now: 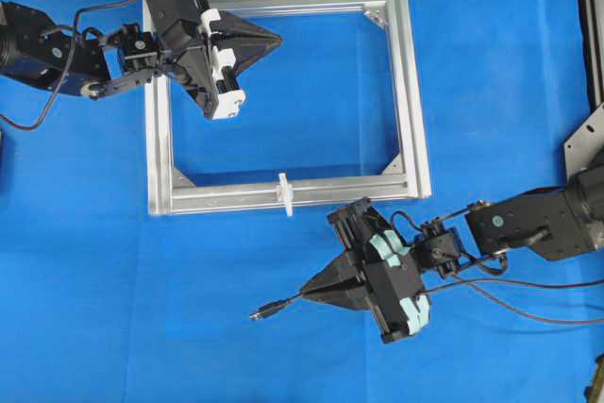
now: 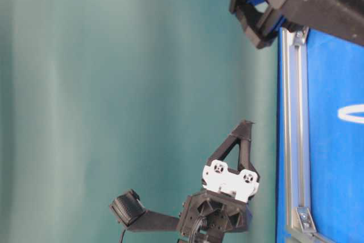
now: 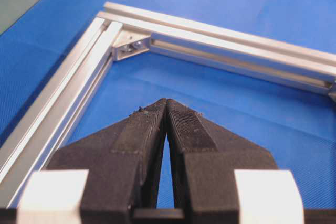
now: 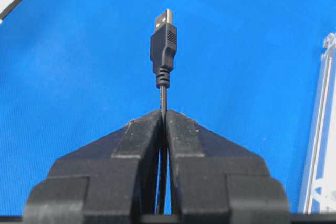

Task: Insert the wire through the string loop located in the center.
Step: 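Lift the cable with the right gripper and swing it toward the frame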

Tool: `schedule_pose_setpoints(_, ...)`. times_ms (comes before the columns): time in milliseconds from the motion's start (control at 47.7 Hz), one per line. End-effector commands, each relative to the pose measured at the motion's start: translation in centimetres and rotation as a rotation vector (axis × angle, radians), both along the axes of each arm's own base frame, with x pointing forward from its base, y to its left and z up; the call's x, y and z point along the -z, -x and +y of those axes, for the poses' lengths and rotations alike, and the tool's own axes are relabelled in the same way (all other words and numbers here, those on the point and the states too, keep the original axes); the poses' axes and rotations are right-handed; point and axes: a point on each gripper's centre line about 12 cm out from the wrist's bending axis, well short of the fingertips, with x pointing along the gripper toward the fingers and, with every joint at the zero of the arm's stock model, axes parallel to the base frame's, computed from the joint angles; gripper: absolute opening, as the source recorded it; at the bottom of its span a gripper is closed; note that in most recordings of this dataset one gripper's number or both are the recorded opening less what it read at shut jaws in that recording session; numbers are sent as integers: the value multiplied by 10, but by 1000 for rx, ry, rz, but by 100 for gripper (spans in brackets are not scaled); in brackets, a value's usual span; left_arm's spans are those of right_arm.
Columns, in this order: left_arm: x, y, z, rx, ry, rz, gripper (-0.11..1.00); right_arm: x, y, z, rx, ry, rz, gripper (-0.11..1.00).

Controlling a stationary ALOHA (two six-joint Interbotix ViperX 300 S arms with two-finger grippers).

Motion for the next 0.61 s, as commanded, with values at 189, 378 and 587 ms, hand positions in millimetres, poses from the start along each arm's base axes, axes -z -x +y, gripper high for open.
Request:
schedule_pose_setpoints(189,-14,-2,-1,5,-13,-39,0,-12,-1,0,5,-18,-30,-2)
schedule_pose_setpoints(378,-14,-2,-3,10,-13,-38,0,-11,-1,0,5,-17,-28,-2)
schedule_pose_setpoints(587,-14,-2,-3,10,-13,-39,0,-11,-1,0,6,-18,-28,-2)
